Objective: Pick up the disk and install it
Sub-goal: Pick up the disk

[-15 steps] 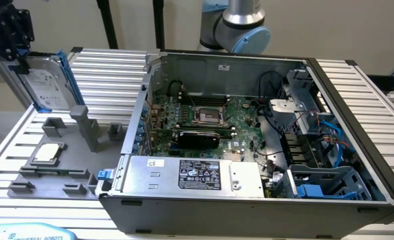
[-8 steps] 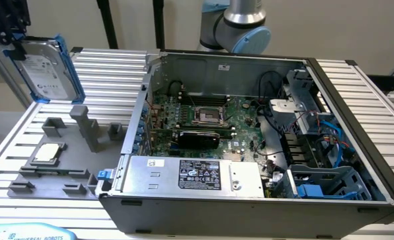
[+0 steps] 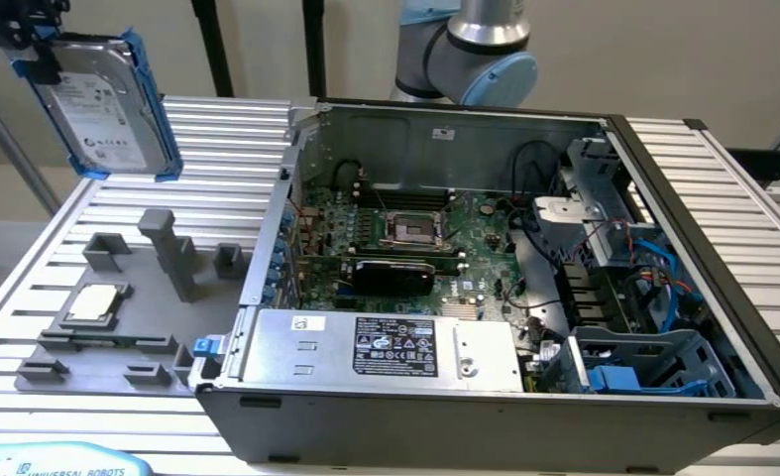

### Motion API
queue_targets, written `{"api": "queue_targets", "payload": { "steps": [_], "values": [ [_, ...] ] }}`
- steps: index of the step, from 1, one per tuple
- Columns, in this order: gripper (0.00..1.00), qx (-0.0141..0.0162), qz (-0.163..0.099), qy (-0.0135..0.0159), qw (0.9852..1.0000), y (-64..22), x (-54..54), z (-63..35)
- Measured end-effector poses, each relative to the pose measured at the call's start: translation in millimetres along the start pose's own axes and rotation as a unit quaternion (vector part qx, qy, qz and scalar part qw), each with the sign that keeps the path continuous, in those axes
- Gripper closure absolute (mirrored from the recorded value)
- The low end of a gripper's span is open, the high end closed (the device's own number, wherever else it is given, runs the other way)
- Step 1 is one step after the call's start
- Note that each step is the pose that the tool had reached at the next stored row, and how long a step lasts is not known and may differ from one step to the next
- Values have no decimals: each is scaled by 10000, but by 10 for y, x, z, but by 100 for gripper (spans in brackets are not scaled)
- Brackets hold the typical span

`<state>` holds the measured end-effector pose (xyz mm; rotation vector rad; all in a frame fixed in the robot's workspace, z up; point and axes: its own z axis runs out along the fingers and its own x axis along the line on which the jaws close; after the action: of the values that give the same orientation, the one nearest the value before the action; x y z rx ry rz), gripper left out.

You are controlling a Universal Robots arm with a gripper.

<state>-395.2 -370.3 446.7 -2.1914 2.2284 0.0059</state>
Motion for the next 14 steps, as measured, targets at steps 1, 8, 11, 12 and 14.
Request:
{"api": "queue_targets", "payload": {
  "steps": [1, 8, 11, 12, 14],
  "values": [
    [67, -2, -1, -7, 10000, -50, 0, -49],
    [67, -21, -5, -45, 10000, -367, 6, -361],
    [67, -27, -4, -54, 10000, -507, 13, -483],
    [67, -29, -4, -56, 10000, -552, 15, -512],
    [67, -29, -5, -63, 10000, -645, 24, -551]
  ]
}}
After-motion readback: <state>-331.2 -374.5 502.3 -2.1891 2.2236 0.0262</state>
